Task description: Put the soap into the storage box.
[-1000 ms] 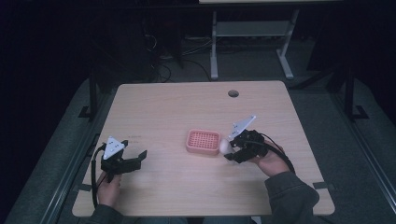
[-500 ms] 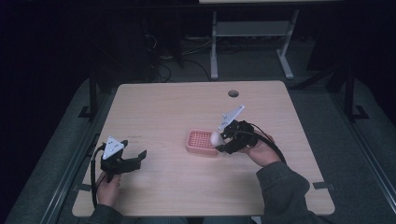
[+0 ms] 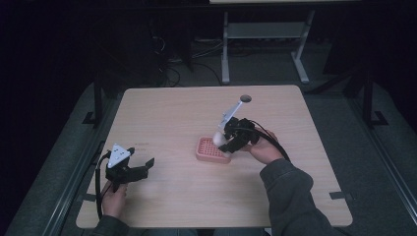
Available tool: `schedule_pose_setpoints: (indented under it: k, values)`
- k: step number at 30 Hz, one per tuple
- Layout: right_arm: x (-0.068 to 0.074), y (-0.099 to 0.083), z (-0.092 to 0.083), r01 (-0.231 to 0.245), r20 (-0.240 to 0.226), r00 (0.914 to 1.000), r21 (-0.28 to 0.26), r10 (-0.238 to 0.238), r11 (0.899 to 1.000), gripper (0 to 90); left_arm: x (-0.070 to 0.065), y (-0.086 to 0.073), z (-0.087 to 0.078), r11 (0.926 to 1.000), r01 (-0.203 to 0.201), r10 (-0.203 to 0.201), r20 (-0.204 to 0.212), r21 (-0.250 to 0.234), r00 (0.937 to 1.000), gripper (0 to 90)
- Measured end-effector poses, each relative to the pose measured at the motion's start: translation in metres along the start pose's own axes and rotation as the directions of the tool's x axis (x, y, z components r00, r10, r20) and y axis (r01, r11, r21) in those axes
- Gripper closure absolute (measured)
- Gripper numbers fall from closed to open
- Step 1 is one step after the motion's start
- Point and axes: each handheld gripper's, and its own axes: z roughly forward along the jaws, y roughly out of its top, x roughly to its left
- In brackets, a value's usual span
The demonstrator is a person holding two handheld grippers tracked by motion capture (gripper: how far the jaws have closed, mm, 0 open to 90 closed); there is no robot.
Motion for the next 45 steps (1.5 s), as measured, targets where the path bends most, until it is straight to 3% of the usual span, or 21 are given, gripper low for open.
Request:
schedule_pose_setpoints:
  k: [12,30,45]
  values:
    - [-0.017,0.009,0.033,-0.027,-0.016,0.9994,0.11,0.029,0.994,48.6,0.001,0.0,-0.001,1.0,0.004,-0.004,-0.002,-0.006,1.0,14.4]
    - [-0.019,0.014,0.058,-0.04,-0.013,0.999,0.138,0.042,0.99,48.4,0.002,0.0,-0.001,0.9999,0.012,-0.012,0.001,-0.007,0.9999,14.4]
    - [-0.016,0.017,0.064,-0.019,-0.005,0.9998,0.15,0.02,0.988,48.3,0.003,0.0,-0.001,0.9999,0.014,-0.014,0.0,-0.006,0.9999,14.4]
